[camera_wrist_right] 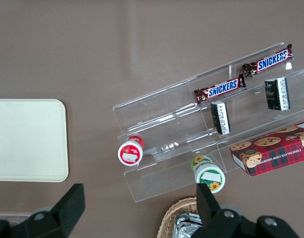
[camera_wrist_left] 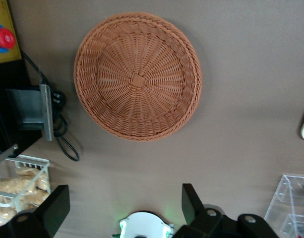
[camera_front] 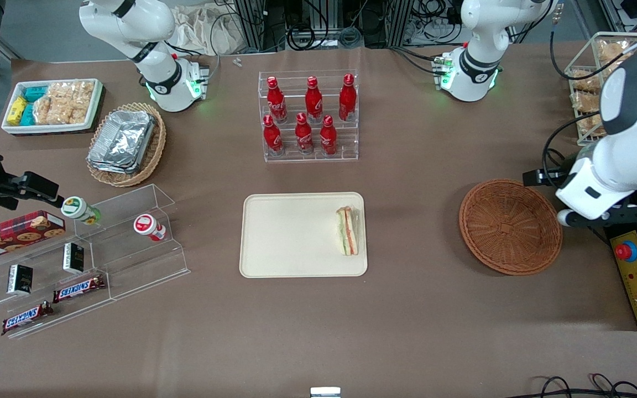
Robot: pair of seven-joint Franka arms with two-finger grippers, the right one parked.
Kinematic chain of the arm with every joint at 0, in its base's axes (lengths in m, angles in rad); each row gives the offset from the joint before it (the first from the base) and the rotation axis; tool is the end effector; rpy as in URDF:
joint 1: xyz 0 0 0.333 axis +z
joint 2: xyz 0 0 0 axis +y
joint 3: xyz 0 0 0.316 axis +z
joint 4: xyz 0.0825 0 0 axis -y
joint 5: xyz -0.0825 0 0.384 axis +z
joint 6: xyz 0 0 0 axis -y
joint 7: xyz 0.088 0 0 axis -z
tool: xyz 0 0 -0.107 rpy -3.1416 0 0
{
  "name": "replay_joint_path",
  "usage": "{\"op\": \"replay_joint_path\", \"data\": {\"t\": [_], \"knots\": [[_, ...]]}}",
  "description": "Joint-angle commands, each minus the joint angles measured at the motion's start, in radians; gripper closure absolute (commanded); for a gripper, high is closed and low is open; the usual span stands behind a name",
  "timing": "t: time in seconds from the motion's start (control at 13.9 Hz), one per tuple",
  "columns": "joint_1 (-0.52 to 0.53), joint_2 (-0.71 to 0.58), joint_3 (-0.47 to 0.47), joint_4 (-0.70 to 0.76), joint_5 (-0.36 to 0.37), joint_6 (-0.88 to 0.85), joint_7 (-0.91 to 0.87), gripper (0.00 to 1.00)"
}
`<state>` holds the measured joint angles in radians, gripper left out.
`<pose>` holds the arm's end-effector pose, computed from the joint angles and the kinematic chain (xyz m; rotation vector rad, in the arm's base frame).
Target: Place sandwich from basket to tray
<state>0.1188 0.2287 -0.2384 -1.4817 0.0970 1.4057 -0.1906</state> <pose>0.5931 -0.0456 0.5252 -3.0196 -0.1065 0.4383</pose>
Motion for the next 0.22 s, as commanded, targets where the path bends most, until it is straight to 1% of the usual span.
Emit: {"op": "replay_joint_path", "data": {"t": [0.0,0.14], "knots": [[-0.1,-0.023,0.175,0.017,-0.065,-0.02,0.082,0.0],[-0.114,-0.023,0.185,0.017,-0.066,-0.019,0.085,0.0]]}}
